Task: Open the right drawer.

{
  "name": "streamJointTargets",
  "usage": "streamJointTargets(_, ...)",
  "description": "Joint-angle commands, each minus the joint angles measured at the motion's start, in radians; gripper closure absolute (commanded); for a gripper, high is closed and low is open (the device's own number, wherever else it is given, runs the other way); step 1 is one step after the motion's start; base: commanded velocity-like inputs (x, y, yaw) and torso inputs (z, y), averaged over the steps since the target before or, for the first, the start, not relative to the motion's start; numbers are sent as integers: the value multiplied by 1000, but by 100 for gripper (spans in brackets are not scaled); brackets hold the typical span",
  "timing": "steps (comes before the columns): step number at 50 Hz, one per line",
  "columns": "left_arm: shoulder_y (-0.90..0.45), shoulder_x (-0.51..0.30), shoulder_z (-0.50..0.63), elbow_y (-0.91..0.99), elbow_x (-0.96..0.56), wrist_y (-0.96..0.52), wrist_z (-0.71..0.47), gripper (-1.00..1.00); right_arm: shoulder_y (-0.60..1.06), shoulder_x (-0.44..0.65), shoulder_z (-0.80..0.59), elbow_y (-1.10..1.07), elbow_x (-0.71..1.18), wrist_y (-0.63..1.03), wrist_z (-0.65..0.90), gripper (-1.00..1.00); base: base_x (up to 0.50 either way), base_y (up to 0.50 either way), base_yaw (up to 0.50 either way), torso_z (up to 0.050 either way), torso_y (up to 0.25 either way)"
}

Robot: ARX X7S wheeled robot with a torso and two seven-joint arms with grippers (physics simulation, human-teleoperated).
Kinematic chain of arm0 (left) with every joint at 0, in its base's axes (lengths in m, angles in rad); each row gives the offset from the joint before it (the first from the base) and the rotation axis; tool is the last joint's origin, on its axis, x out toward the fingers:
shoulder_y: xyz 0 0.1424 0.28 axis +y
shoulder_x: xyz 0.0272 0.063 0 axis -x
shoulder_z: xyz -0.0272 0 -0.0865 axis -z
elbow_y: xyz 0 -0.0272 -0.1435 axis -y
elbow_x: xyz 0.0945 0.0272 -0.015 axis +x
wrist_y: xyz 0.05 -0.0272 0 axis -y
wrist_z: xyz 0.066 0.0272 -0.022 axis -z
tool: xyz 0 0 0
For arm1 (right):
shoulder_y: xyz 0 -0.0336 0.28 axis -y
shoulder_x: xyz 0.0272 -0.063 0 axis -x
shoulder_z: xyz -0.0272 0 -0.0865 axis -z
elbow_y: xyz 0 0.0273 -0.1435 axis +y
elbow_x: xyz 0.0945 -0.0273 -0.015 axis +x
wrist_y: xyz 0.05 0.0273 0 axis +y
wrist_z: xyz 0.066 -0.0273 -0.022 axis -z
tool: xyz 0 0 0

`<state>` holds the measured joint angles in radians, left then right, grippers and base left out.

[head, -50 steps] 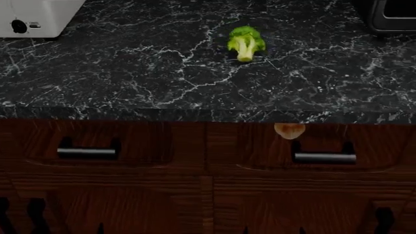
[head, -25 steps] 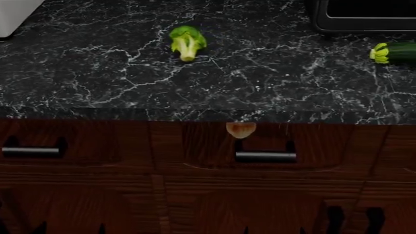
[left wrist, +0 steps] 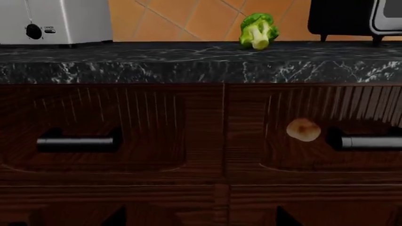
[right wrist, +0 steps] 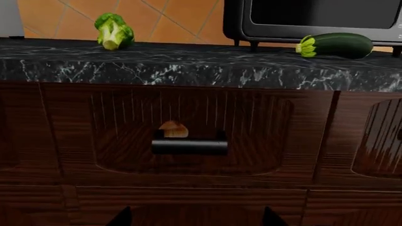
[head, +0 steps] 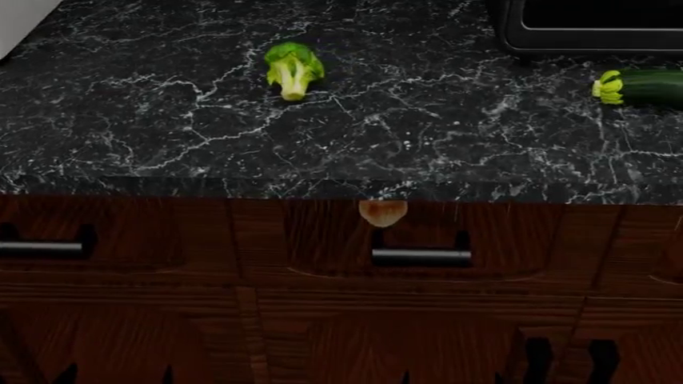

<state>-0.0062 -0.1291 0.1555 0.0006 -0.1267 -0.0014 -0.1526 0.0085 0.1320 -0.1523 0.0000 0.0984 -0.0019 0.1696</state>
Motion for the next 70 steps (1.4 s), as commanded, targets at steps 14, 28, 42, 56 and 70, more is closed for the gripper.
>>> streamJointTargets(14, 9, -29, 34, -2, 10, 40, -5, -100, 0, 15, -22, -6, 13, 2, 20, -100, 0, 0, 0, 0, -147)
streamJointTargets(28, 2, -34, 42, -16, 7, 41, -17, -100, 2, 24, -31, -6, 22, 8, 28, -100, -1, 0, 0, 0, -250)
streamJointTargets(42, 3, -46, 63, -10, 20, 41, -26, -100, 2, 30, -37, -5, 32, 0, 38, -100, -1, 0, 0, 0, -250)
streamJointTargets(56, 6, -45, 54, -3, -29, 52, -21, -100, -5, 39, -41, -19, 48, -19, 39, -100, 12, 0, 0, 0, -71)
streamJointTargets(70, 4, -52, 65, -12, -31, 66, -24, -100, 2, 45, -51, 1, 48, -26, 47, -100, 190, 0, 0, 0, 0)
